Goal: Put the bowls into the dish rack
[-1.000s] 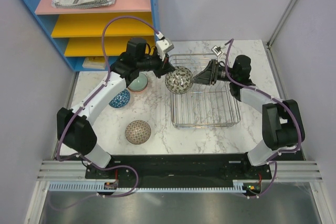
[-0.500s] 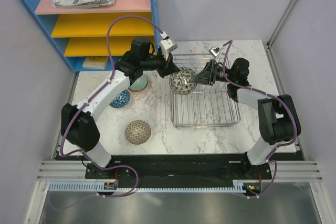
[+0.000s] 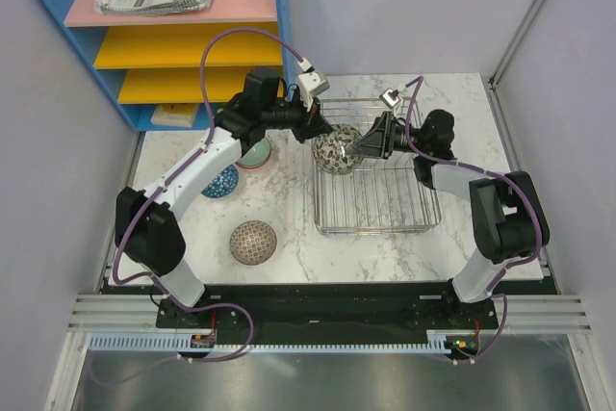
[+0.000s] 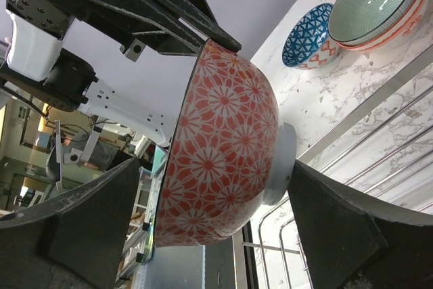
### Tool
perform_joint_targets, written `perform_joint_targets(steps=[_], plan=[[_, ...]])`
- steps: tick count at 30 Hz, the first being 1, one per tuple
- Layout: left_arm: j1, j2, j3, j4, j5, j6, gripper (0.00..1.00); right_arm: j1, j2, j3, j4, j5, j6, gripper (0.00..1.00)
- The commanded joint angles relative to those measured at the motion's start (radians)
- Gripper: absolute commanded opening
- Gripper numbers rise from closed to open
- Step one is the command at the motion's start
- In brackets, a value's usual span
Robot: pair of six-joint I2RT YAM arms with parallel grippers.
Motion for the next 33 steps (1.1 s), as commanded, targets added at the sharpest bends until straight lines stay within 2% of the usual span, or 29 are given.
perform_joint_targets(steps=[1, 11, 19, 21, 24, 27, 28, 30, 31, 33], plan=[[-0.009, -0.003, 0.061, 0.063, 0.045, -0.036, 0.02, 0.004, 0.004, -0.017, 0.078, -0.033, 0.002, 0.94], [-0.009, -0.008, 0.047, 0.062, 0.049, -0.031, 0.02, 0.004, 0.018, -0.047, 0.264, -0.006, 0.100, 0.89], [-0.009, -0.003, 0.042, 0.062, 0.054, -0.029, 0.02, -0.008, 0.057, -0.052, 0.480, 0.007, 0.228, 0.72], [-0.009, -0.002, 0.039, 0.062, 0.057, -0.029, 0.02, -0.011, 0.065, -0.052, 0.534, 0.011, 0.267, 0.70], [-0.009, 0.000, 0.038, 0.062, 0.057, -0.029, 0.02, -0.013, 0.067, -0.053, 0.543, 0.016, 0.272, 0.65], [-0.009, 0.000, 0.041, 0.062, 0.057, -0.028, 0.02, -0.014, 0.067, -0.055, 0.542, 0.020, 0.272, 0.55], [-0.009, 0.001, 0.041, 0.062, 0.059, -0.029, 0.02, -0.013, 0.065, -0.055, 0.540, 0.025, 0.270, 0.48], [-0.009, 0.004, 0.044, 0.060, 0.060, -0.029, 0.02, -0.014, 0.067, -0.055, 0.542, 0.028, 0.272, 0.40], [-0.009, 0.006, 0.044, 0.059, 0.062, -0.031, 0.02, -0.014, 0.067, -0.056, 0.539, 0.030, 0.267, 0.31], [-0.009, 0.007, 0.045, 0.057, 0.065, -0.032, 0.02, -0.017, 0.065, -0.058, 0.522, 0.034, 0.258, 0.25]])
